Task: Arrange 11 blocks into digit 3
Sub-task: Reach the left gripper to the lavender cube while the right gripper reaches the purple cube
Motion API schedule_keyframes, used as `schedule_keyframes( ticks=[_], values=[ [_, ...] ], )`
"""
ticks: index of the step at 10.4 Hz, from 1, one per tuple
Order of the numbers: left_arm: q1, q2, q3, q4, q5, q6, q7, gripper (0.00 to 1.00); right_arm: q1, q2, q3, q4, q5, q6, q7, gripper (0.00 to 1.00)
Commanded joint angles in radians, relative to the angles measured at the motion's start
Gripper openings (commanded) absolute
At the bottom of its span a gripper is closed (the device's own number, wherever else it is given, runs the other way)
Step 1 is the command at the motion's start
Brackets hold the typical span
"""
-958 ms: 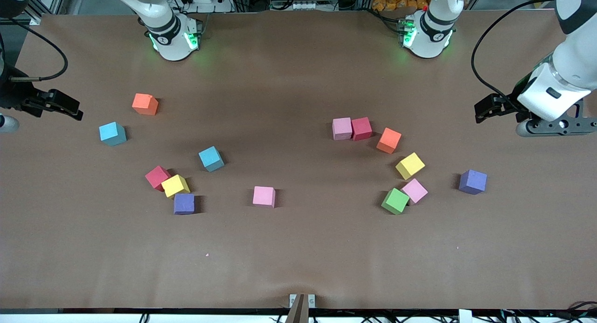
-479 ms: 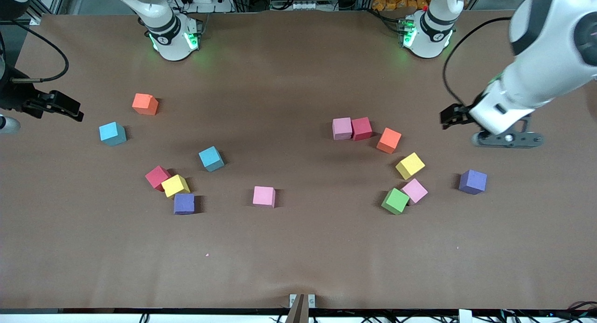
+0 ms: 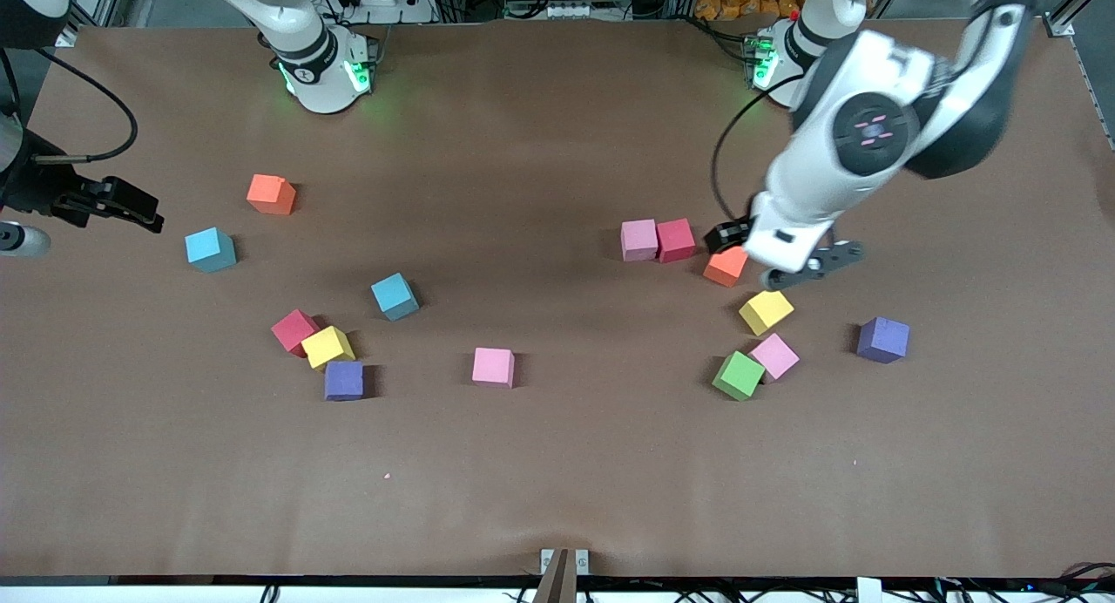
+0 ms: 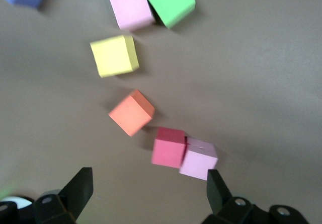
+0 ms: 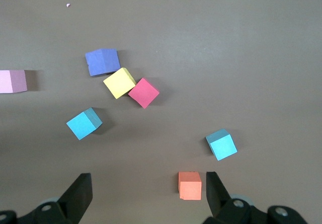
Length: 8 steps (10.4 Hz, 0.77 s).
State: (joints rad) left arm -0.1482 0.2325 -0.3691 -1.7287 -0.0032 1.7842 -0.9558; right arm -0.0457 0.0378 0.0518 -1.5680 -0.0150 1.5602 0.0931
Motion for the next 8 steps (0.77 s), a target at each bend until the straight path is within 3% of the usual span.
schedule_keyframes(
  ticks=[1, 4, 6, 8],
  values=[
    [-0.077, 0.092, 0.002, 0.006, -0.001, 0.061, -0.389, 1.00, -0.002, 0.004, 0.010, -0.042, -0.005, 0.058, 0.004, 1.00],
    [-0.119, 0.195, 0.001, -0.005, -0.014, 0.113, -0.828, 1.00, 0.022, 0.071, 0.022, -0.119, 0.000, 0.196, -0.009, 1.00],
    [-0.140, 0.189, 0.001, -0.105, -0.012, 0.220, -1.053, 1.00, 0.090, 0.125, 0.017, -0.196, 0.000, 0.356, -0.010, 1.00],
    [-0.152, 0.183, -0.001, -0.196, -0.007, 0.320, -1.159, 1.00, 0.119, 0.192, 0.017, -0.242, 0.001, 0.502, -0.004, 1.00]
  ],
)
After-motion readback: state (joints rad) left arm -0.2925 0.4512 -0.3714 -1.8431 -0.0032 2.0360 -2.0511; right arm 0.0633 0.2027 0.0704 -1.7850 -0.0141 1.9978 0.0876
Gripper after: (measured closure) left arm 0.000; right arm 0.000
